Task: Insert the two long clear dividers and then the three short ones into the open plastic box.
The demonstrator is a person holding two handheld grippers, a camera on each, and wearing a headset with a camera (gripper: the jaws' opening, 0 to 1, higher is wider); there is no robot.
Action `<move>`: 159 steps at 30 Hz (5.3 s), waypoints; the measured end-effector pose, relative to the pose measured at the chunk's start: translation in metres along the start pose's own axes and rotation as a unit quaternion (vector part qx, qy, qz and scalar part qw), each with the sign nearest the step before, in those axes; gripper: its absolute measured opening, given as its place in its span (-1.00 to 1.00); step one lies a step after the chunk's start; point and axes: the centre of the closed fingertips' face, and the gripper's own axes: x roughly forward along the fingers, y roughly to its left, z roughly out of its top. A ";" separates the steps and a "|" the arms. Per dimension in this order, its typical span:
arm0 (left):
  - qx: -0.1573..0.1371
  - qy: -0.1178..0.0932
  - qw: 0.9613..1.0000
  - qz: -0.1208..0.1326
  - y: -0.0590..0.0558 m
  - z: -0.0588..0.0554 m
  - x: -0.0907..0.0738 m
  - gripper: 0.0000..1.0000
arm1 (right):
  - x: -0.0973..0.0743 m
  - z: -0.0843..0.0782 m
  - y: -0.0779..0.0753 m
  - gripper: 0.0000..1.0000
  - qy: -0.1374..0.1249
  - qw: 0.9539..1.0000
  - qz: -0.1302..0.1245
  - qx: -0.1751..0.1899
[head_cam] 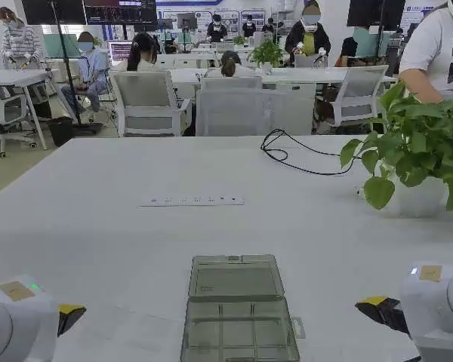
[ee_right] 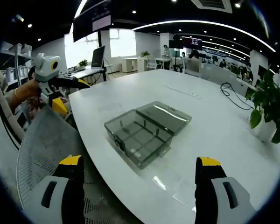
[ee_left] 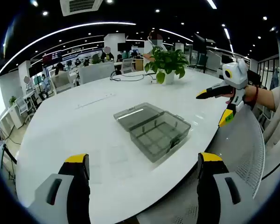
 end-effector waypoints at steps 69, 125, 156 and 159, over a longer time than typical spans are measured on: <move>-0.020 -0.007 1.000 0.023 0.005 -0.001 0.000 0.73 | 0.000 0.007 -0.007 0.82 -0.021 1.000 -0.011 0.015; -0.024 0.190 0.978 0.086 0.107 -0.092 0.047 -0.17 | 0.014 -0.001 -0.001 0.65 -0.003 0.999 -0.011 0.032; -0.040 0.259 0.964 0.037 0.121 -0.113 0.065 -0.35 | 0.029 -0.006 -0.003 0.62 0.017 0.999 -0.014 0.037; -0.043 0.256 0.965 0.029 0.119 -0.113 0.066 -0.35 | 0.032 -0.005 -0.003 0.62 0.018 0.999 -0.014 0.037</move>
